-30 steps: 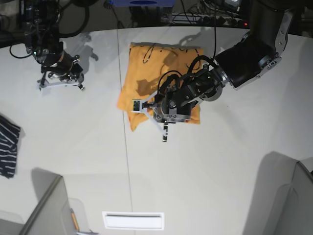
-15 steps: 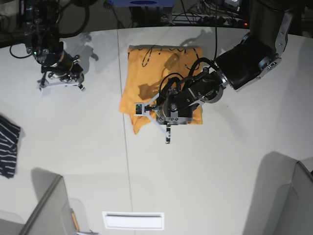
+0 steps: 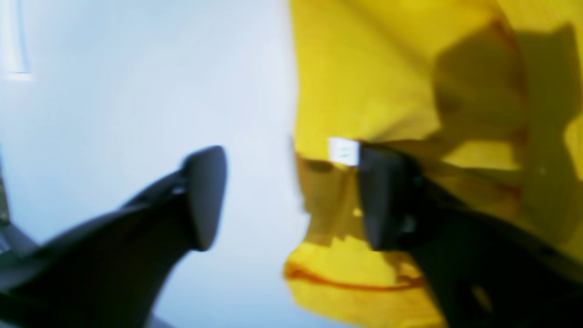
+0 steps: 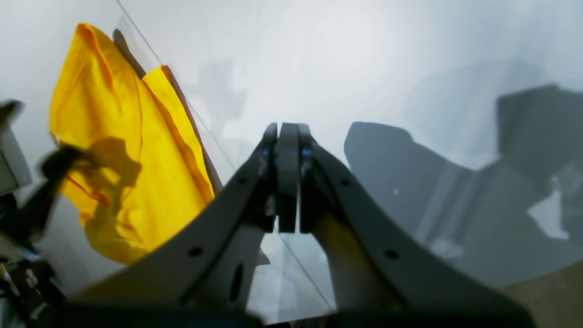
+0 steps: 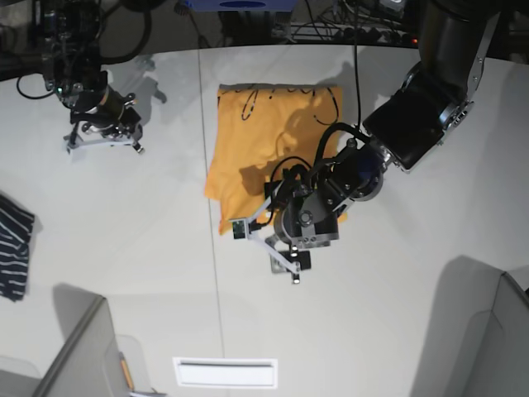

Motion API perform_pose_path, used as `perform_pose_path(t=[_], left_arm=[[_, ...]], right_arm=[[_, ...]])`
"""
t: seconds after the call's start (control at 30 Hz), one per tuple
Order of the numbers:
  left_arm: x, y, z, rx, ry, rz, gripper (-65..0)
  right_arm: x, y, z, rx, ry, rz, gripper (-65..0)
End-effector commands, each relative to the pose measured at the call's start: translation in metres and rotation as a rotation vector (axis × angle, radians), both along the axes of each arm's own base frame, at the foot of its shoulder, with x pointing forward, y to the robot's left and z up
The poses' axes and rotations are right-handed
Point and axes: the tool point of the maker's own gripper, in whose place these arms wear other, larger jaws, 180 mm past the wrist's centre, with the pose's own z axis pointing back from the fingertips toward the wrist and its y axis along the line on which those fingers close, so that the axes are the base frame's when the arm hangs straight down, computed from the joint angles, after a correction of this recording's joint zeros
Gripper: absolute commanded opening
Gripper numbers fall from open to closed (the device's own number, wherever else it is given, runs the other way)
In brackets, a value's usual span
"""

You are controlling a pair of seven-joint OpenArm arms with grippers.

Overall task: Fold the T-shirt properly
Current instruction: 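Hold the shirt edge with the left gripper and rotate the bundle square, then open the left gripper and lift it away from the folded shirt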

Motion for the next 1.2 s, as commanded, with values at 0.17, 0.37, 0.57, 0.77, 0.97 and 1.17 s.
perform_pose_path(t=[0.17, 0.37, 0.57, 0.77, 0.97, 1.17], left_arm=[[0.016, -0.022, 0.064, -0.108, -0.157, -0.044, -14.5], [0.026, -0.005, 0.113, -0.258, -0.264, 0.06, -14.6], [0.004, 0.032, 0.133, -0.388, -0.322, 0.199, -32.4], [-0.021, 0.094, 0.095, -0.377, -0.256, 0.397, -65.0], [-0.065, 0.112, 0.073, -0.574, -0.268, 0.357, -65.0], [-0.14, 0.106, 0.079, -0.959, -0.306, 0.278, -65.0]], right_arm=[[0.006, -0.001, 0.008, -0.01, -0.033, 0.011, -65.0], [0.006, -0.001, 0.008, -0.013, -0.032, 0.016, -65.0], [0.012, 0.0, 0.021, -0.039, -0.091, 0.09, -65.0], [0.009, -0.014, 0.021, -0.252, -0.182, 0.209, -65.0], [-0.012, -0.005, 0.026, -0.601, -0.38, 0.39, -65.0], [-0.039, 0.003, 0.055, -0.878, -0.599, 0.448, -65.0]])
